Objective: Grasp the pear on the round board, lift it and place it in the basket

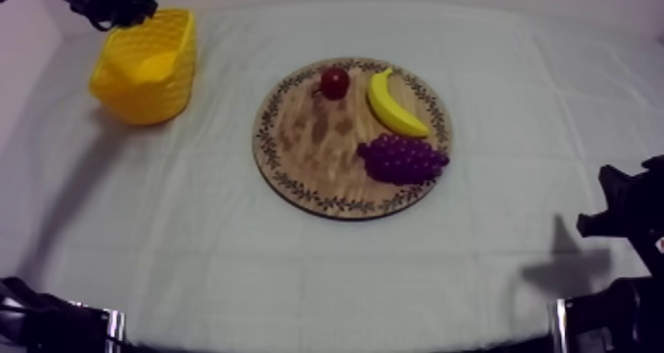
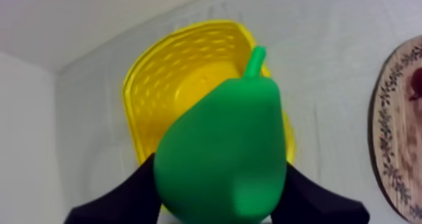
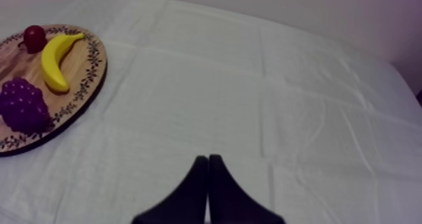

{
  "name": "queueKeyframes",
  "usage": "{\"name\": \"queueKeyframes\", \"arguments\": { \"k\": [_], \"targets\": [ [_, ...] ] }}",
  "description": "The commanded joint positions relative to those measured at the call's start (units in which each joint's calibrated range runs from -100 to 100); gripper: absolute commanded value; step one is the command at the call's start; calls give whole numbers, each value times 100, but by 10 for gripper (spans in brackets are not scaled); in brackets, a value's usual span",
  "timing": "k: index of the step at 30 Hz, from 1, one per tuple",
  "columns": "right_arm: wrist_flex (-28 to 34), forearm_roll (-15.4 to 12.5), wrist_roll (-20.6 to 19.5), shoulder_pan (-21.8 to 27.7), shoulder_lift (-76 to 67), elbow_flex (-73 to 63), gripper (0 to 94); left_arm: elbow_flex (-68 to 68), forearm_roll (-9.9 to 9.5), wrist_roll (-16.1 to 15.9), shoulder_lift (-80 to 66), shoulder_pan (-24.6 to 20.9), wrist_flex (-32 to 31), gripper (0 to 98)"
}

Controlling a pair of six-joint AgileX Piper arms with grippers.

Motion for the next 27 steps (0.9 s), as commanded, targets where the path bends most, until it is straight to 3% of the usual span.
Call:
{"name": "queueKeyframes", "arguments": {
  "k": [1,13,21,27],
  "targets": [
    [1,0,-2,-1,-2,4,3,-85,62,-5,333,-115,-159,417],
    [1,0,-2,-1,-2,4,3,-271,527,-136,1886,-480,-1369,420],
    [1,0,-2,-1,-2,4,3,-556,864,-407,2491,-612,-1644,426],
    [1,0,-2,-1,-2,4,3,-714,1140,-729,2635,-667,-1684,550]
  ]
}}
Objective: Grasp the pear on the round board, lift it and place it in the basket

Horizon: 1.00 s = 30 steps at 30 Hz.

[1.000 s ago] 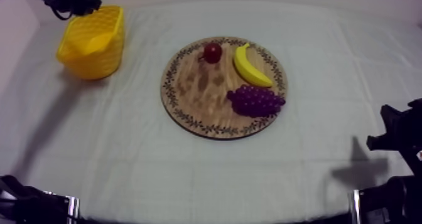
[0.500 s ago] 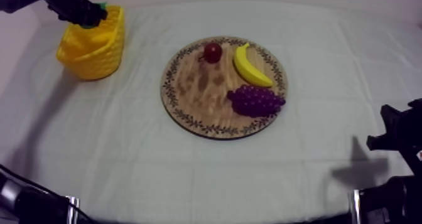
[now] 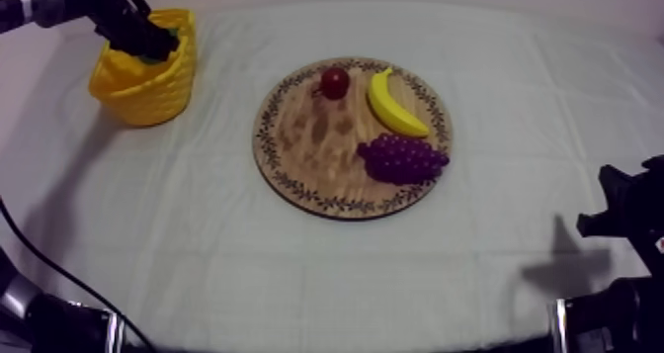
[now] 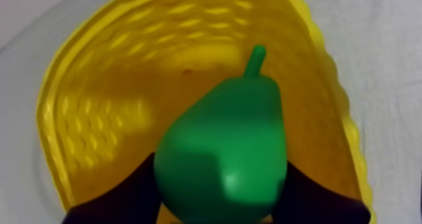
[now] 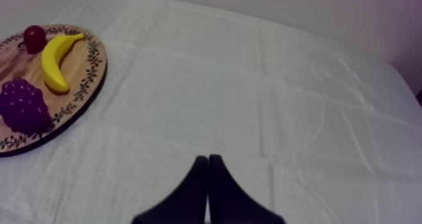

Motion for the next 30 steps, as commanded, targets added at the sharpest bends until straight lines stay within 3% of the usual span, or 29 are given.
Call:
{"name": "queueKeyframes", "arguments": {
  "k": [1,5,12,15,18,20,22,25,30],
  "targets": [
    [1,0,-2,-1,-2,4,3,-23,105,-155,14,-22,-13,571],
    [1,0,-2,-1,-2,4,3,13,225,-273,-36,-69,-71,611],
    [1,0,-2,-1,-2,4,3,327,262,-293,-268,-130,-298,676],
    [1,0,-2,-1,-2,4,3,478,269,-280,-403,-149,-371,661],
    [1,0,-2,-1,-2,4,3,768,241,-242,-643,-127,-630,511],
    [1,0,-2,-1,-2,4,3,1079,197,-223,-897,-95,-934,294],
    [1,0,-2,-1,-2,4,3,1418,175,-241,-1221,-72,-1201,144],
    [1,0,-2,-1,-2,4,3,1960,162,-250,-1821,-62,-1483,49],
    [1,0,-2,-1,-2,4,3,2890,126,-217,-3092,-40,-1676,8]
  ]
}}
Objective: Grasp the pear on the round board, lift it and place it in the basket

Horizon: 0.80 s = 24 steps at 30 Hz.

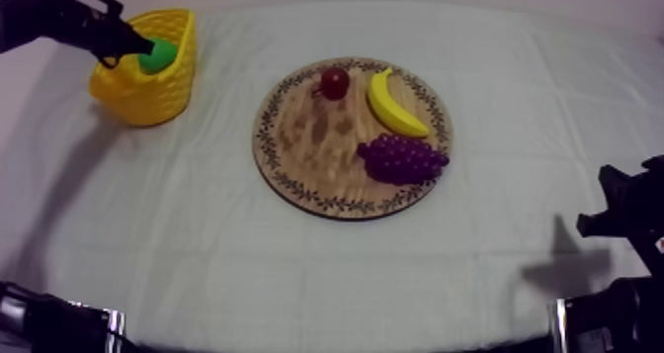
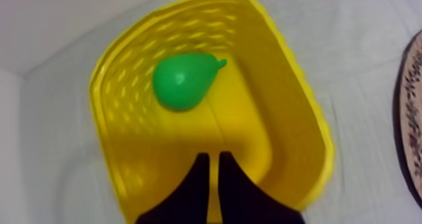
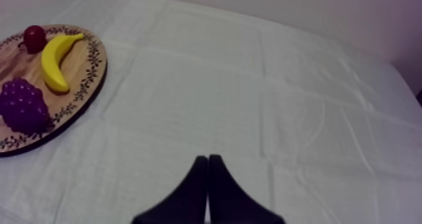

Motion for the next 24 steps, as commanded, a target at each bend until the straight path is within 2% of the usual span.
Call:
{"name": "queueKeyframes", "arguments": {
  "k": [1,11,16,24],
  "targets": [
    [0,0,-2,-1,-2,4,3,640,-24,30,-1006,20,-18,6],
    [0,0,-3,-1,-2,4,3,2472,-173,394,-3888,82,220,0],
    [0,0,-4,-1,-2,4,3,3516,-180,602,-5486,39,417,0],
    [0,0,-3,-1,-2,4,3,5365,-155,885,-8185,134,316,0]
  ]
}}
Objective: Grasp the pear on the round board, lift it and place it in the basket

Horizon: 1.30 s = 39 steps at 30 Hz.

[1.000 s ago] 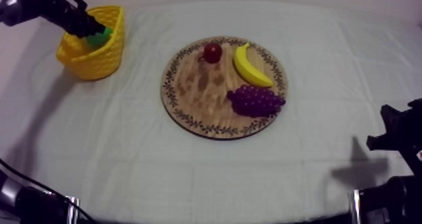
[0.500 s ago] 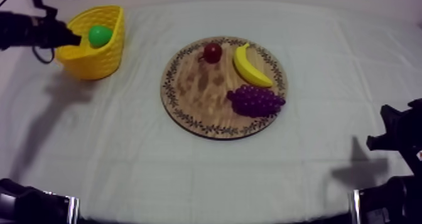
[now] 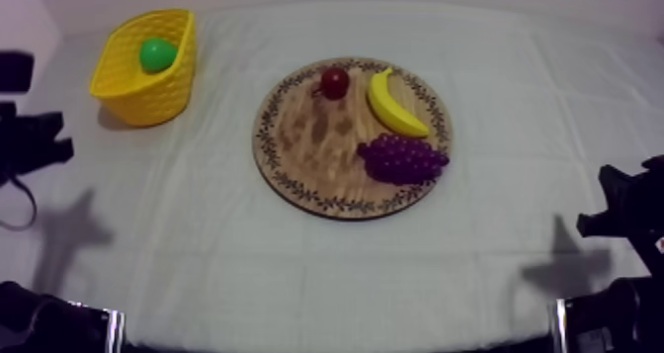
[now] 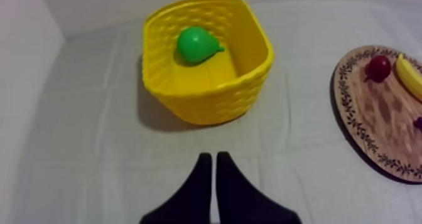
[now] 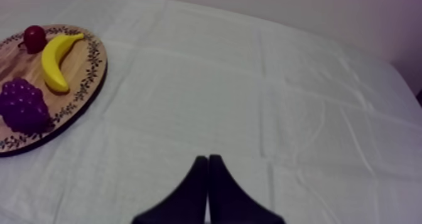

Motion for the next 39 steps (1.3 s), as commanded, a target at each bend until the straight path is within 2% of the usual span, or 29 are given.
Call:
{"name": "queueKeyframes", "arguments": {
  "k": [1,8,11,13,16,18,21,25,27,30,39],
  "targets": [
    [0,0,-1,-1,-2,4,3,961,30,92,-1814,2,-86,0],
    [0,0,1,-1,-2,4,3,2013,405,-27,-3272,-121,-122,0],
    [0,0,1,-1,-2,4,3,2318,723,-318,-3628,-201,-31,10],
    [0,0,-1,-1,-2,4,3,2374,860,-547,-3741,-215,129,19],
    [0,0,0,-1,-2,4,3,2387,943,-692,-3815,-188,290,8],
    [0,0,1,-1,-2,4,3,2456,983,-718,-3834,-170,128,4],
    [0,0,1,-1,-2,4,3,2596,1123,-485,-3847,-159,-365,2],
    [0,0,1,-1,-2,4,3,2652,1207,179,-3851,-155,-529,1],
    [0,0,1,-1,-2,4,3,2661,1221,382,-3852,-154,-556,1],
    [0,0,1,-1,-2,4,3,2666,1229,454,-3853,-154,-573,1],
    [0,0,1,-1,-2,4,3,2669,1234,368,-3853,-154,-581,1]
  ]
}}
